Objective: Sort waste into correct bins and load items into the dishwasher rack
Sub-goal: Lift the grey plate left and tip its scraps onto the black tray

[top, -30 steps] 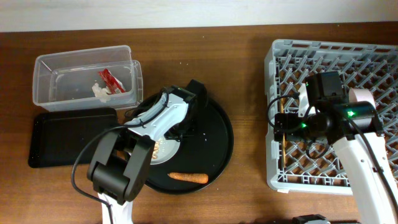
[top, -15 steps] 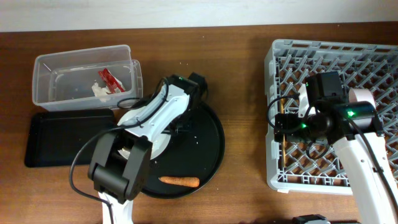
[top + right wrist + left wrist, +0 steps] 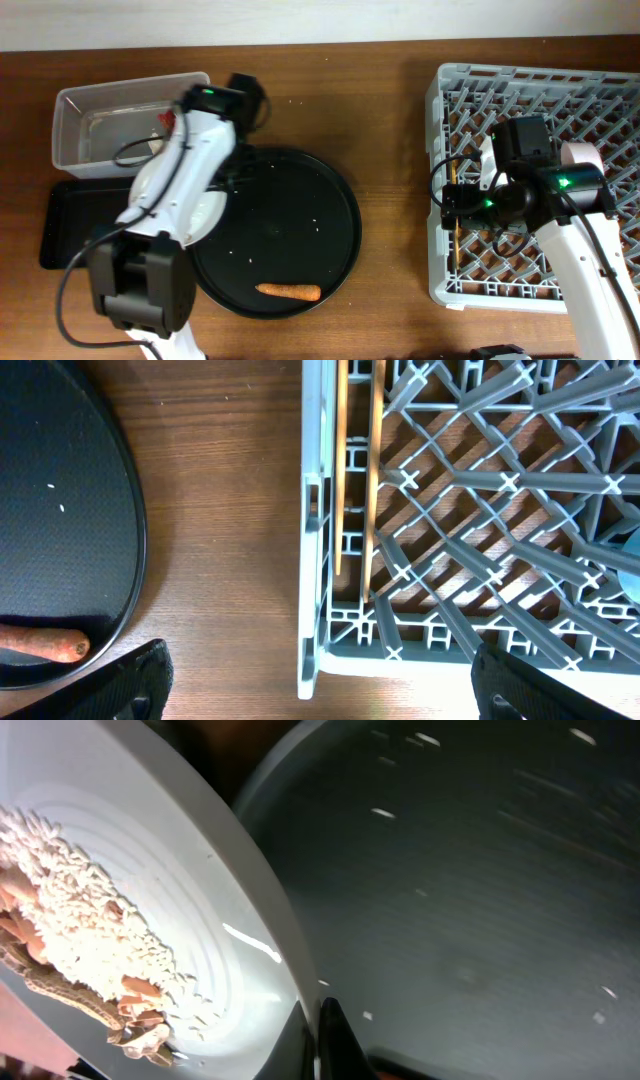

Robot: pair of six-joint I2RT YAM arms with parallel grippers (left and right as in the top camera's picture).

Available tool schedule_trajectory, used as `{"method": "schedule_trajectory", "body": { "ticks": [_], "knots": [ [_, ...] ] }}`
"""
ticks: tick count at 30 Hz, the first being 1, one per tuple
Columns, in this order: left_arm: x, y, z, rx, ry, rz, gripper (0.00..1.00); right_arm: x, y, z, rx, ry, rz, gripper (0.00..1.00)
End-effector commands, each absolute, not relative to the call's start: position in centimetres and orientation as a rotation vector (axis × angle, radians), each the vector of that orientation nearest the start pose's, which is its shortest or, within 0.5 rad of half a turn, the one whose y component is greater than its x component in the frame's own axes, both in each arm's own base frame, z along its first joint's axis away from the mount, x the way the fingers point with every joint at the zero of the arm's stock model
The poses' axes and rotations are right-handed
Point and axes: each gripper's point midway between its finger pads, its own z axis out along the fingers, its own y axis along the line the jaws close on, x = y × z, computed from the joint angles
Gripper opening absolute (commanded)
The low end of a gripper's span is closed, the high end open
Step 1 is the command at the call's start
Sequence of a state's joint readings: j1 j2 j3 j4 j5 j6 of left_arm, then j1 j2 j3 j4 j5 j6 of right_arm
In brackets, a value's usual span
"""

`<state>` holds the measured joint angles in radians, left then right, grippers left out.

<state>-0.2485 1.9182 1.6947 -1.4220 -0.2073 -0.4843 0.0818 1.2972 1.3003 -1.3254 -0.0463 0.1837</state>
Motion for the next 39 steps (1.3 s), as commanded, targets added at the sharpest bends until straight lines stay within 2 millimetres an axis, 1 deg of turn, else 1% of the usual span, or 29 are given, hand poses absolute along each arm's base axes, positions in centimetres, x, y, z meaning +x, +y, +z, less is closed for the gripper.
{"method": "schedule_trajectory", "body": {
  "ticks": [1,3,4,6,8,10,12,14,17,19,21,22,24,26,28,29,30,32,33,34,35,36,37,38,39],
  "knots": [
    [35.1,-2.4,13.5,-0.346,3.101,0.207,0.00,25.4,2.7,19.3,0.152,2.891,0.106,0.95],
    [35.4,-0.8,13.5,-0.363,3.105,0.142,0.00,25.4,2.7,19.3,0.152,2.893,0.106,0.95],
    [35.8,0.2,13.4,-0.355,3.103,0.060,0.00,25.4,2.7,19.2,0.152,2.894,0.106,0.94],
    [36.5,1.0,13.4,-0.333,3.085,-0.103,0.00,25.4,2.7,19.2,0.152,2.895,0.106,0.94],
    [37.0,2.3,13.8,-0.323,3.041,-0.308,0.00,25.3,2.7,19.2,0.152,2.895,0.106,0.93],
    [37.1,3.0,14.1,-0.318,3.010,-0.413,0.00,25.3,2.7,19.2,0.152,2.896,0.106,0.93],
    [37.3,3.5,15.0,-0.289,2.930,-0.628,0.00,25.3,2.7,19.2,0.152,2.895,0.106,0.92],
    [37.3,4.0,16.0,-0.270,2.844,-0.785,0.00,25.3,2.7,19.2,0.152,2.896,0.107,0.91],
    [36.9,4.9,17.4,-0.273,2.733,-0.965,0.00,25.3,2.7,19.2,0.153,2.899,0.106,0.91],
    [36.4,6.1,18.2,-0.366,2.672,-1.050,0.00,25.2,2.7,19.2,0.153,2.902,0.106,0.90],
    [36.1,6.5,19.4,-0.371,2.593,-1.143,0.00,25.2,2.7,19.2,0.153,2.902,0.106,0.90],
    [36.0,7.0,19.8,-0.405,2.554,-1.176,0.00,25.2,2.7,19.2,0.154,2.903,0.105,0.90],
    [35.6,8.1,19.9,-0.455,2.539,-1.175,0.00,25.0,2.6,19.2,0.154,2.908,0.105,0.90],
    [35.3,8.6,19.9,-0.484,2.535,-1.179,0.00,25.0,2.6,19.2,0.154,2.909,0.104,0.90],
    [35.3,8.7,19.9,-0.474,2.530,-1.177,0.00,25.0,2.6,19.2,0.154,2.910,0.104,0.90],
    [35.2,8.3,20.2,-0.478,2.518,-1.210,0.00,25.0,2.6,19.2,0.154,2.910,0.104,0.90],
    [35.6,8.5,20.3,-0.440,2.497,-1.195,0.00,25.0,2.6,19.2,0.154,2.910,0.104,0.90],
    [35.4,8.7,20.1,-0.474,2.512,-1.189,0.00,24.9,2.6,19.1,0.154,2.913,0.103,0.90],
    [35.2,8.5,20.4,-0.461,2.502,-1.216,0.00,24.9,2.6,19.1,0.154,2.913,0.104,0.90],
    [35.2,8.7,20.1,-0.458,2.513,-1.189,0.00,24.9,2.6,19.1,0.154,2.912,0.103,0.90],
    [35.0,8.4,20.4,-0.468,2.500,-1.227,0.00,24.9,2.6,19.1,0.154,2.913,0.104,0.90],
    [35.3,8.6,20.4,-0.465,2.493,-1.219,0.00,24.9,2.6,19.1,0.154,2.913,0.104,0.90],
    [35.2,8.3,20.7,-0.423,2.479,-1.230,0.00,24.9,2.6,19.1,0.154,2.914,0.104,0.90],
    [35.4,8.8,20.4,-0.437,2.487,-1.199,0.00,24.9,2.6,19.1,0.154,2.914,0.104,0.90],
    [35.1,8.4,20.6,-0.451,2.487,-1.230,0.00,24.9,2.6,19.1,0.154,2.914,0.104,0.90]
  ]
}}
